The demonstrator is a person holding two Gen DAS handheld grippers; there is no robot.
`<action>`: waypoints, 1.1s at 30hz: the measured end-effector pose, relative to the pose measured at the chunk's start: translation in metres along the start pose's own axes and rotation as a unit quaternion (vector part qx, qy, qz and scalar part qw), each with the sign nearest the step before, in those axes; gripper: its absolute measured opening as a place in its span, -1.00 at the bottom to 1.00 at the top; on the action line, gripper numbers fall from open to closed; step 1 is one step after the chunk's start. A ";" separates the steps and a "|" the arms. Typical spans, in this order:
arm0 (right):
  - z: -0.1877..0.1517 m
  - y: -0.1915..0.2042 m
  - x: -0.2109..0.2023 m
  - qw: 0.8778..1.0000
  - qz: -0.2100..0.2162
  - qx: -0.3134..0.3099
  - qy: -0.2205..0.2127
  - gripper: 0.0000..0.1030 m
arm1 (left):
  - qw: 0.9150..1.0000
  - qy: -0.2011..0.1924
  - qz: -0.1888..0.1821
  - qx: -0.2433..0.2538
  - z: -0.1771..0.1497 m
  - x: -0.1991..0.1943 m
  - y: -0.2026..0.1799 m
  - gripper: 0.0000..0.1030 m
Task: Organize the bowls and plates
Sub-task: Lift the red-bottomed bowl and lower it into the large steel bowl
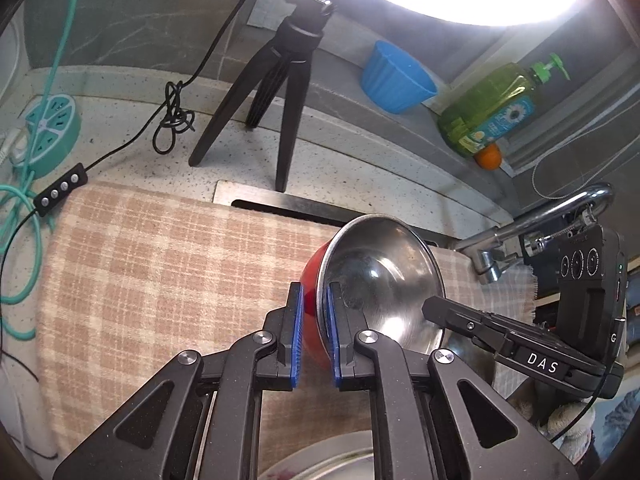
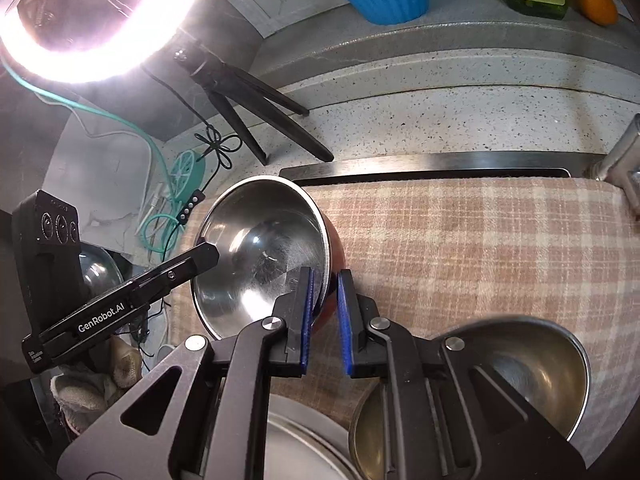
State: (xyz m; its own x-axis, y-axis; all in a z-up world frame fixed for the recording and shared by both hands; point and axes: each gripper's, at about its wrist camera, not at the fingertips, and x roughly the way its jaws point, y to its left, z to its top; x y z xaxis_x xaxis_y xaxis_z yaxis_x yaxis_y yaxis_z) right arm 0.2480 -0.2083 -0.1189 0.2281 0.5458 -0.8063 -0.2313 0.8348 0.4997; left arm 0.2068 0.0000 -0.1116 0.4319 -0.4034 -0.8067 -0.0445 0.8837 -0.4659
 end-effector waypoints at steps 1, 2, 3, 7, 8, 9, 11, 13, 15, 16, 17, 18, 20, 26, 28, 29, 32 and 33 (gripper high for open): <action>-0.002 0.001 -0.004 1.000 0.000 -0.001 -0.003 -0.77 | 1.000 -0.003 -0.001 0.002 -0.001 -0.003 -0.003 -0.82; -0.004 0.002 -0.008 1.000 0.000 -0.002 -0.006 -0.76 | 1.000 -0.006 -0.003 0.006 -0.003 -0.006 -0.006 -0.82; -0.006 0.002 -0.012 1.000 -0.001 -0.004 -0.009 -0.76 | 1.000 -0.008 -0.004 0.010 -0.004 -0.009 -0.010 -0.82; -0.016 0.002 -0.034 1.000 -0.003 -0.007 -0.024 -0.76 | 1.000 -0.016 -0.013 0.022 -0.010 -0.020 -0.026 -0.82; -0.018 0.001 -0.039 1.000 -0.003 -0.007 -0.028 -0.76 | 0.999 -0.019 -0.016 0.027 -0.011 -0.023 -0.031 -0.82; -0.021 0.000 -0.044 0.999 -0.003 -0.006 -0.031 -0.76 | 0.999 -0.020 -0.017 0.030 -0.012 -0.024 -0.034 -0.82; -0.024 -0.003 -0.051 0.999 -0.003 -0.003 -0.037 -0.76 | 0.999 -0.023 -0.021 0.037 -0.015 -0.028 -0.044 -0.82; -0.029 -0.007 -0.060 0.999 -0.004 0.001 -0.042 -0.76 | 0.998 -0.026 -0.024 0.047 -0.018 -0.030 -0.054 -0.82; -0.034 -0.012 -0.068 0.999 -0.006 0.004 -0.047 -0.76 | 0.998 -0.025 -0.029 0.053 -0.022 -0.031 -0.061 -0.82; -0.037 -0.015 -0.072 0.999 -0.008 0.006 -0.049 -0.76 | 0.998 -0.024 -0.031 0.057 -0.024 -0.031 -0.065 -0.81; -0.040 -0.018 -0.076 0.999 -0.010 0.007 -0.050 -0.76 | 0.997 -0.022 -0.033 0.061 -0.027 -0.029 -0.070 -0.81; -0.044 -0.021 -0.081 0.999 -0.012 0.008 -0.053 -0.76 | 0.997 -0.020 -0.035 0.063 -0.028 -0.028 -0.073 -0.81; -0.049 -0.027 -0.086 0.998 -0.016 0.011 -0.055 -0.76 | 0.997 -0.014 -0.041 0.068 -0.033 -0.023 -0.081 -0.81; -0.063 -0.049 -0.103 0.997 -0.029 0.024 -0.062 -0.76 | 0.995 0.003 -0.049 0.083 -0.047 -0.013 -0.102 -0.81; -0.068 -0.055 -0.107 0.997 -0.034 0.027 -0.062 -0.76 | 0.995 0.008 -0.050 0.088 -0.051 -0.009 -0.108 -0.81; -0.071 -0.059 -0.108 0.997 -0.036 0.030 -0.062 -0.76 | 0.994 0.012 -0.051 0.091 -0.053 -0.006 -0.111 -0.82; -0.076 -0.068 -0.109 0.997 -0.041 0.036 -0.061 -0.76 | 0.994 0.021 -0.052 0.095 -0.058 0.000 -0.117 -0.81; -0.079 -0.071 -0.109 0.996 -0.043 0.040 -0.061 -0.76 | 0.994 0.024 -0.052 0.096 -0.060 0.002 -0.120 -0.81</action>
State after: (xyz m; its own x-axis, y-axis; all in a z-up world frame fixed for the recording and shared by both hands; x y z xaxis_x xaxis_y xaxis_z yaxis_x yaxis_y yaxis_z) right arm 0.1654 -0.3330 -0.0915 0.3577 0.4723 -0.8056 -0.1310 0.8795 0.4575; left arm 0.1588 -0.1210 -0.0796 0.3814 -0.5015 -0.7766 0.1726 0.8639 -0.4731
